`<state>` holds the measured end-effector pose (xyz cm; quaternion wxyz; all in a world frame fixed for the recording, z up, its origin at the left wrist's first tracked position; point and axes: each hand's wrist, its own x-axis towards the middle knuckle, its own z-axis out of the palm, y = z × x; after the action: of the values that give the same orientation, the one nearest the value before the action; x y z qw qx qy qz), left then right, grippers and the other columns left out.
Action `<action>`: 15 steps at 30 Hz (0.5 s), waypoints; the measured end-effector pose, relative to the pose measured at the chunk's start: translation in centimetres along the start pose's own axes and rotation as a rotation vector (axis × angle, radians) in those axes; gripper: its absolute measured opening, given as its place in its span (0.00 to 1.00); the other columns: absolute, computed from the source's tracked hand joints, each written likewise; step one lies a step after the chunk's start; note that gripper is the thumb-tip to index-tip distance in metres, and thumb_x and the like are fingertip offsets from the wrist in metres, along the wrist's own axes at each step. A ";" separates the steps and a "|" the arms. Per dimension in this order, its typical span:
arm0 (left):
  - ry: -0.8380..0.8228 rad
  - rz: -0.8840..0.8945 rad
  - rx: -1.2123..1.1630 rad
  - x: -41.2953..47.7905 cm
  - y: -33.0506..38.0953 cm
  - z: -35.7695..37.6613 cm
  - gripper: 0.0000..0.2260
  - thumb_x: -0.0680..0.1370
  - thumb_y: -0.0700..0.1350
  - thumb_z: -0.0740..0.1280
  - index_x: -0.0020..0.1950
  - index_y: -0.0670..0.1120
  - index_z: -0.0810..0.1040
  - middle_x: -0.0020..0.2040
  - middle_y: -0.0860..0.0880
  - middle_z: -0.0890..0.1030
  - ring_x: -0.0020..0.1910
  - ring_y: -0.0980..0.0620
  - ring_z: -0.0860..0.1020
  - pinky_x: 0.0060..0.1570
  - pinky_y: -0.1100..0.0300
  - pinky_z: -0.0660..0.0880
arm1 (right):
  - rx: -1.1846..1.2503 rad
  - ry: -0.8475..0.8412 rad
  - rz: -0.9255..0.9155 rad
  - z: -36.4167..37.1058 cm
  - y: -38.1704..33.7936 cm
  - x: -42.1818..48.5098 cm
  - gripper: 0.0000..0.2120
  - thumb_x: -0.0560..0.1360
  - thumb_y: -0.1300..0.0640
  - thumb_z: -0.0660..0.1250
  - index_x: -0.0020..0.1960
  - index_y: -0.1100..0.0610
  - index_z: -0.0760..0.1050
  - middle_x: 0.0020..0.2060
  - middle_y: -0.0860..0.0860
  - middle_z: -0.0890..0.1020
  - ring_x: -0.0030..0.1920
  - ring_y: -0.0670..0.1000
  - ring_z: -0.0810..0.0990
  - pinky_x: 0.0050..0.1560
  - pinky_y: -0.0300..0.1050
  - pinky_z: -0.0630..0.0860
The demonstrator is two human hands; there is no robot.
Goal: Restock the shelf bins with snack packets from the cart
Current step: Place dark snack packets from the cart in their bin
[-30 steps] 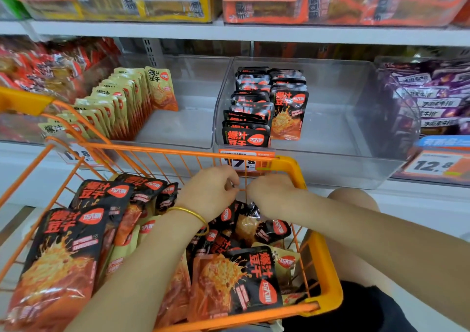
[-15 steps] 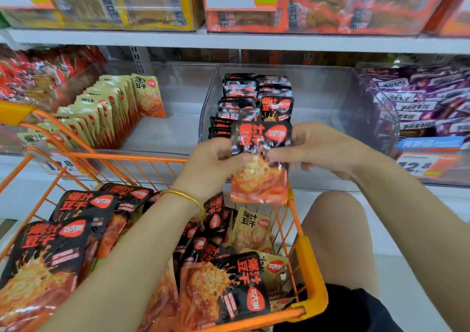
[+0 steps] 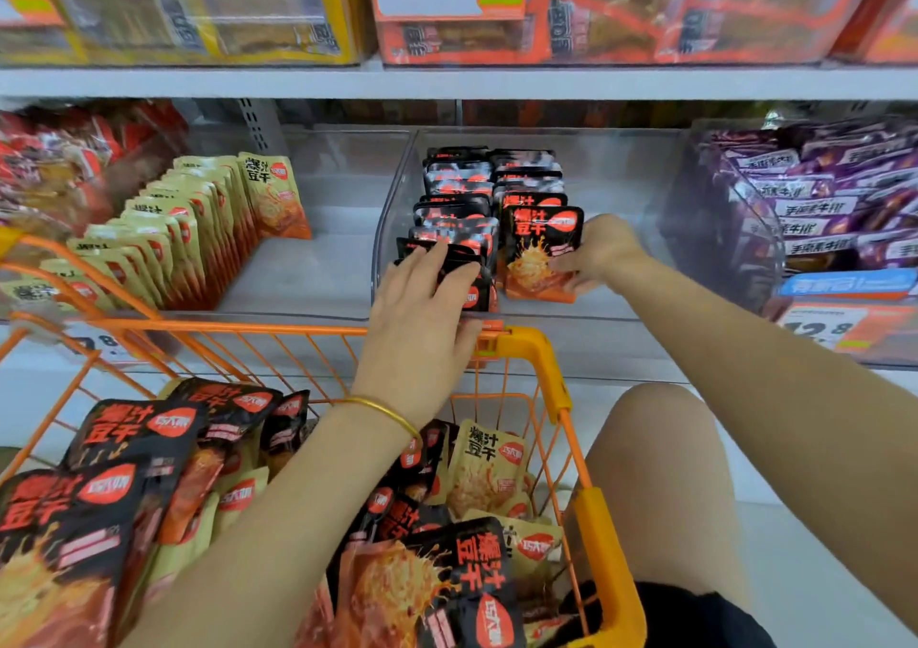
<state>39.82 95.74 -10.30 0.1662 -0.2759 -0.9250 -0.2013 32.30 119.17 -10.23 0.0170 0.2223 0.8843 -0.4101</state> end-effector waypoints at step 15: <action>0.107 -0.020 -0.071 -0.2 -0.9 -2.9 0.14 0.73 0.37 0.65 0.58 0.45 0.76 0.58 0.46 0.76 0.58 0.44 0.71 0.60 0.53 0.67 | -0.017 0.173 0.006 1.5 -0.6 1.4 0.27 0.67 0.57 0.77 0.49 0.61 0.60 0.48 0.60 0.78 0.49 0.60 0.81 0.43 0.55 0.78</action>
<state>39.97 93.60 -8.15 0.2034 -0.2611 -0.9098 -0.2503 30.57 118.32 -11.10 -0.0563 0.2593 0.8854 -0.3816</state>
